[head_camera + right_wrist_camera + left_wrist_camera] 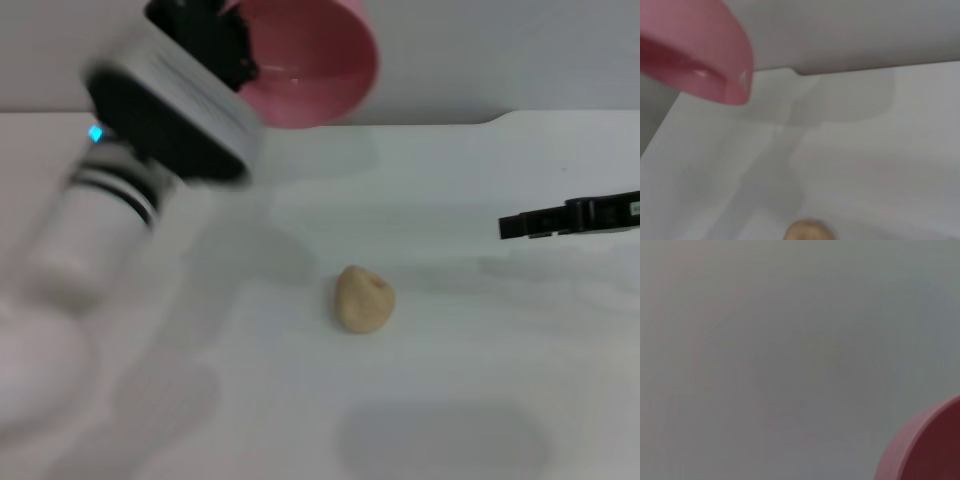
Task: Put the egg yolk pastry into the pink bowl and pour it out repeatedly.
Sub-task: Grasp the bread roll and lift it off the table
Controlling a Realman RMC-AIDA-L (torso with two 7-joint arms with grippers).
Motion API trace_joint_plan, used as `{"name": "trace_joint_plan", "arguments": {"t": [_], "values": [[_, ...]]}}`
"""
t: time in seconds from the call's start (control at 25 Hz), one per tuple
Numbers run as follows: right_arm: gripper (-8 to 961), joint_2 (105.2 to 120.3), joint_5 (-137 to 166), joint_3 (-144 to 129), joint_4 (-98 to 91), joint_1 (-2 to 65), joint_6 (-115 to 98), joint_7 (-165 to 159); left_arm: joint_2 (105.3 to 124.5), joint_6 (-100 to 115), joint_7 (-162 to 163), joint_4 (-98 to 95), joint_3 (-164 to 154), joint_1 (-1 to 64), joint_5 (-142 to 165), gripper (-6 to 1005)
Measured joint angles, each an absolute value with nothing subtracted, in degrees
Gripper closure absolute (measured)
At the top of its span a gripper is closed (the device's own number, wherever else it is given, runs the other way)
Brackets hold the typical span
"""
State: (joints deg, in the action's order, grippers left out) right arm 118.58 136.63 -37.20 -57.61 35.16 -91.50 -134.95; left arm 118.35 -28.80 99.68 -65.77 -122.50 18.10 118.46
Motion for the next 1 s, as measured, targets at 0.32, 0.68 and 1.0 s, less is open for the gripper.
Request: {"name": "trace_joint_plan", "arguments": {"t": [0.32, 0.68, 1.0], "values": [[366, 118.47, 136.7, -43.99, -55.72, 37.44, -89.55, -134.36, 117.49, 35.5, 113.96, -65.14, -81.21, 24.19, 110.37, 1000], [366, 118.73, 136.68, -55.73, -55.69, 39.62, -83.77, -134.29, 115.43, 71.21, 138.56, -67.76, -62.52, 30.76, 136.33, 1000], [366, 118.98, 134.82, -72.28, -52.86, 42.6, -74.07, -134.57, 117.38, 88.66, 145.7, -78.48, -61.33, 29.21, 148.89, 1001]]}}
